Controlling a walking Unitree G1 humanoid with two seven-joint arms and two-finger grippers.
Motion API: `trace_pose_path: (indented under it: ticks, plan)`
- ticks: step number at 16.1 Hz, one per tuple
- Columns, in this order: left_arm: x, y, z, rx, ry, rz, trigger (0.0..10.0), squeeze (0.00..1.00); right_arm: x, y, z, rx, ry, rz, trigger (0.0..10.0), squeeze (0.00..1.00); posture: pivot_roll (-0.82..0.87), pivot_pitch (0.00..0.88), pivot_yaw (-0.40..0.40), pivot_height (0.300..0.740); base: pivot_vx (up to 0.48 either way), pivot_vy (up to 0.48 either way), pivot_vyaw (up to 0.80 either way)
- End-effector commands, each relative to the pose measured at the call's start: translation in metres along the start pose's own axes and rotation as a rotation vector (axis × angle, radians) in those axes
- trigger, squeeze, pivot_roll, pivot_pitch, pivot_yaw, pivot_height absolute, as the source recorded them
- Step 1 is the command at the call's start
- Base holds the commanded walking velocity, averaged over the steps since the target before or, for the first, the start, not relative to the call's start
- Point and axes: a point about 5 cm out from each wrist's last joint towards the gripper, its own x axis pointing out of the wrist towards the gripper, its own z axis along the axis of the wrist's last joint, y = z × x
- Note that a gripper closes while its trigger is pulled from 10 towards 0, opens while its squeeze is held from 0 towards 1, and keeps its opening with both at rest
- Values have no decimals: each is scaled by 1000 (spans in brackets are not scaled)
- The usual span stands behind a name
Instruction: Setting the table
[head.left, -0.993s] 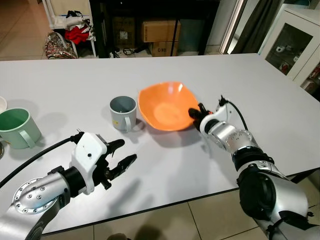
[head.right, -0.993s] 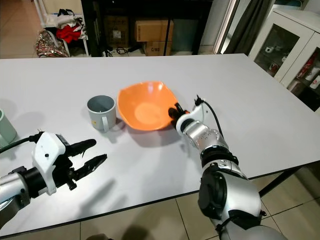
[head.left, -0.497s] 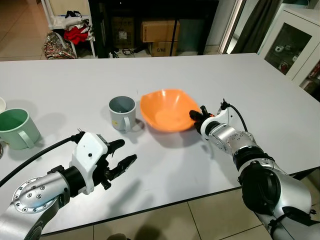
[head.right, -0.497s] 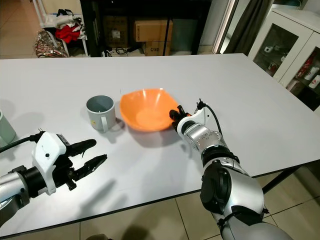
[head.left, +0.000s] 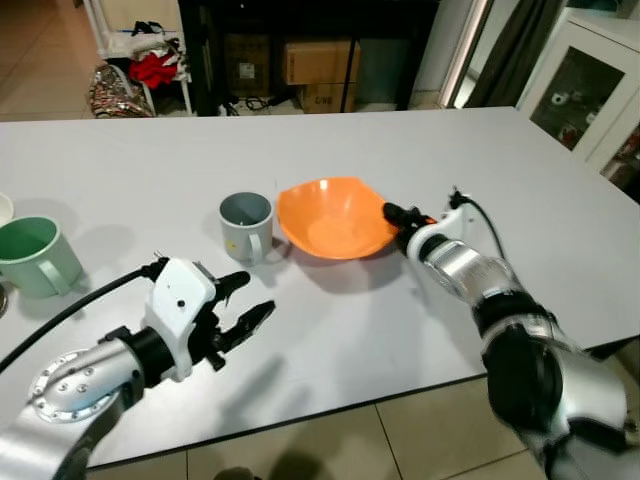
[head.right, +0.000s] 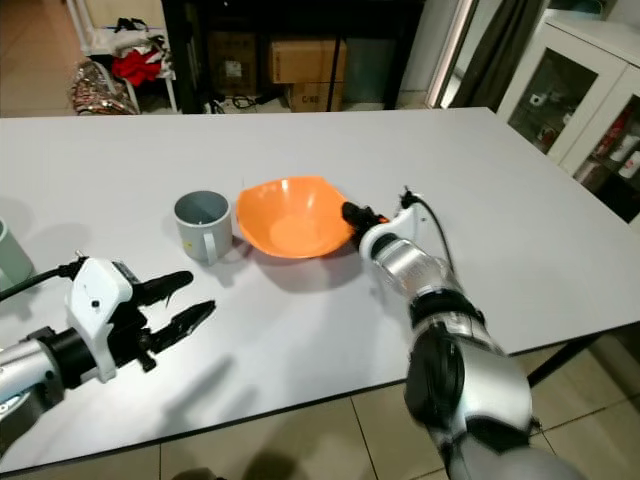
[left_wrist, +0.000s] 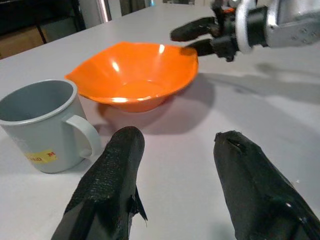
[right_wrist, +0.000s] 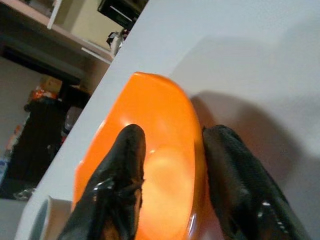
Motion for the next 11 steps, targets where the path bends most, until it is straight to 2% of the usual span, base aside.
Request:
trace_pose_path:
  ticks: [1,2,4,5,7,8,9,11]
  plan:
    - [2,-1,1,-10,-13,6,10000,0,-8,-4,10,-33,-20,18,10000,1000,171,0,-91,740,0,0,0]
    - [3,-5,0,-30,-22,4,10000,0,-20,-10,11,-80,-26,21,10000,1000,157,0,-84,740,0,0,0]
    - [5,-8,-1,-40,-24,0,10000,0,-32,-15,10,-112,-29,15,10000,1000,133,0,-69,740,0,0,0]
    - [8,-9,-2,-36,-31,5,10000,0,-44,-17,9,-153,-44,24,10000,1000,123,0,-65,740,0,0,0]
    - [13,-3,1,-40,-86,92,10000,0,-73,-6,13,-178,-117,104,10000,1000,113,0,-62,740,0,0,0]
    - [16,3,6,-33,-153,191,10000,0,-95,1,15,-212,-154,131,10000,1000,107,0,-60,740,0,0,0]
    - [18,5,8,-76,-191,242,10000,0,-114,5,15,-254,-179,144,10000,1000,100,0,-59,740,0,0,0]
    - [20,3,10,-93,-215,257,10000,0,-138,13,13,-382,-219,131,10000,1000,87,0,-49,740,0,0,0]
